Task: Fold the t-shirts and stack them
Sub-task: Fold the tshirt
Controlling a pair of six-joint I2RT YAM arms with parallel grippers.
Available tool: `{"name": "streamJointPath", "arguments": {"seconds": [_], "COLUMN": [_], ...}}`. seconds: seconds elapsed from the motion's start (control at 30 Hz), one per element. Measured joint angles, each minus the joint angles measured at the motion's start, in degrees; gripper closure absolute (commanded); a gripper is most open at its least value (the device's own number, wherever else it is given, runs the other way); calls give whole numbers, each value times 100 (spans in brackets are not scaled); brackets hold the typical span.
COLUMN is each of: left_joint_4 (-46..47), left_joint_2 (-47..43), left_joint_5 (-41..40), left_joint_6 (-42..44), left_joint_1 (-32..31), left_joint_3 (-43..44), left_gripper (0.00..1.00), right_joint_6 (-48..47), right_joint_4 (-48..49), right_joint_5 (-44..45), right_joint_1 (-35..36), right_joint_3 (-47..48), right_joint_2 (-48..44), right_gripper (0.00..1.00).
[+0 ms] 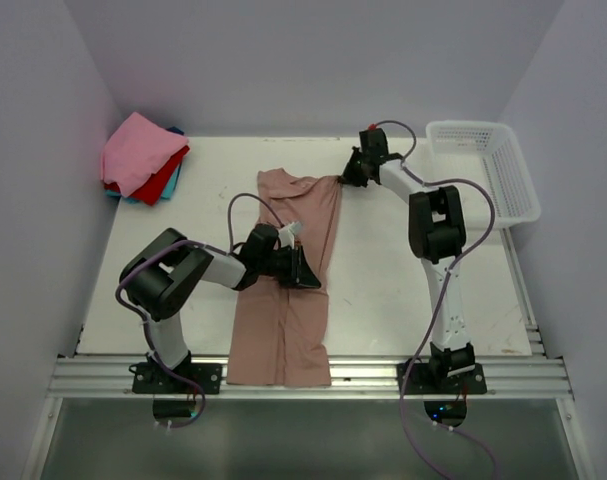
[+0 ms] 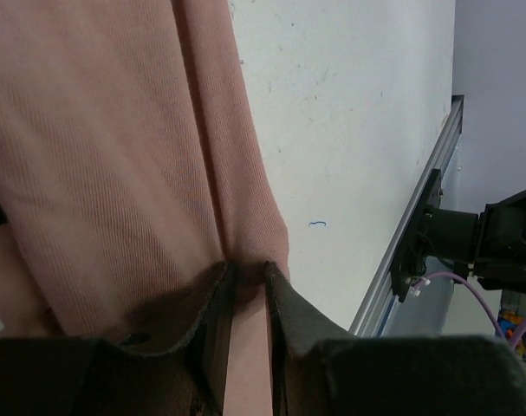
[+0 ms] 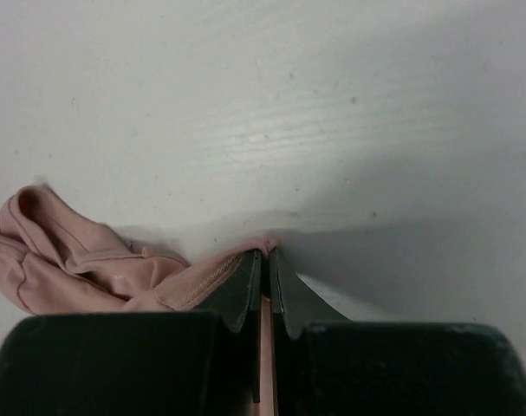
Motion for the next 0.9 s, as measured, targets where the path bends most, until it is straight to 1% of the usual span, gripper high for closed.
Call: {"name": "streamJointPath", "arguments": {"seconds": [0.17,0.3,0.33,0.4,0.43,0.5,0.53,0.63,0.73,0.9], "left_joint_4": [44,48,50,61,72,85,107,146,175,181], "left_joint_2": [-76,-127,-129,-131,-131,-131,-131,-138,-151,-168], "left_joint_5": [-92,-125,-127,-133,-138,-138,-136,-15,81,142], "left_joint_6": [2,4,4,4,4,2,2,-24,-48,-55], "left_joint_1": [72,98,103,111,114,114,114,111,111,111], "left_joint_3": [-81,-138,-144,-146,-151,-160,-177,-251,-313,-354], "left_gripper": [75,75,75,75,75,75,75,75,75,75], "right_joint_6": [-417,-632,-682,-774,-831,-946,-1043,-1207,-1353,-1445], "right_joint_4": [-1115,-1543,-1600,-1659,-1672,-1668,-1668,-1578,-1543,-1429], "right_joint_5": [304,531,612,748,802,994,1119,1504,1821,2074], "right_joint_1": [72,83,83,83,83,85,76,26,-61,-157], "right_joint_3": [1768,2334,2371,2406,2417,2472,2568,2780,2909,2841], "right_joint_2": [835,1078,1091,1091,1093,1108,1147,1257,1333,1320], "right_gripper": [100,100,98,90,80,70,57,37,34,34]}}
